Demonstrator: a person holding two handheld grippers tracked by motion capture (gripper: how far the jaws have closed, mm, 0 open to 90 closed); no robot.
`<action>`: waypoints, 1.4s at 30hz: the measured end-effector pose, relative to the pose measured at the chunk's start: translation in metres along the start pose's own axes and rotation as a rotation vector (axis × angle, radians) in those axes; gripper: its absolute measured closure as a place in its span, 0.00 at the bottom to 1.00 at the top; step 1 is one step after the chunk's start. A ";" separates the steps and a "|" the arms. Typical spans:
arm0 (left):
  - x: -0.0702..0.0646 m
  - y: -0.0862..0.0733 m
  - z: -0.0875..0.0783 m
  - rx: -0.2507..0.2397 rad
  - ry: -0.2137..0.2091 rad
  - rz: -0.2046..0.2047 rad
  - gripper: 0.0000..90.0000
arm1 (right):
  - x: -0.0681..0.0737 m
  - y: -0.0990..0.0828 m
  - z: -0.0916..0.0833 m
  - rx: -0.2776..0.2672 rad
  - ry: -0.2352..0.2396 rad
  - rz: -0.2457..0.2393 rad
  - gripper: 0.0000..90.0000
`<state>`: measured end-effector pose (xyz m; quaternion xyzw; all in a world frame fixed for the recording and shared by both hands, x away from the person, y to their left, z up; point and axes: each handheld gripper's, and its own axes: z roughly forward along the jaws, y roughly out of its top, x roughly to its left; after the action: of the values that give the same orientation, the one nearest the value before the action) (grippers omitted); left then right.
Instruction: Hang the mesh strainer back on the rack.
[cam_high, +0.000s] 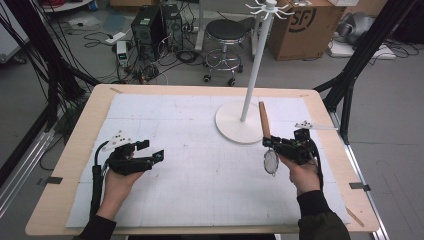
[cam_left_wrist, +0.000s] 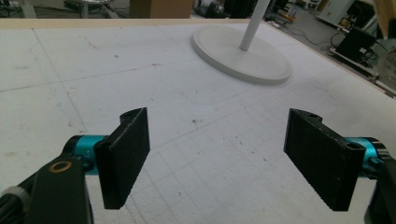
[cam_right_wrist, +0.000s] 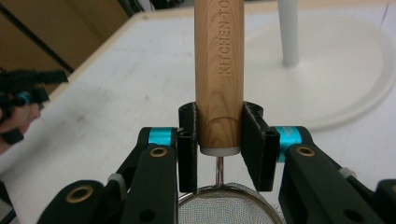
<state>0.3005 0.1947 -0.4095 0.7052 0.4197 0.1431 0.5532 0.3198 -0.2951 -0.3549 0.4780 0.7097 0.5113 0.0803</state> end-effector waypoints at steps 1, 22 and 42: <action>0.000 0.000 0.000 0.000 0.000 0.002 0.26 | 0.002 0.004 -0.002 -0.027 0.003 -0.003 0.77; 0.002 0.001 -0.003 -0.007 -0.002 -0.003 0.26 | 0.017 0.039 -0.008 -0.263 0.075 0.005 0.77; 0.001 0.002 -0.004 0.000 -0.011 -0.010 0.26 | 0.027 0.080 -0.012 -0.418 0.108 -0.016 0.77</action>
<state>0.2987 0.1980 -0.4067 0.7038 0.4201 0.1366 0.5563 0.3463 -0.2802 -0.2747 0.4172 0.5954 0.6714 0.1438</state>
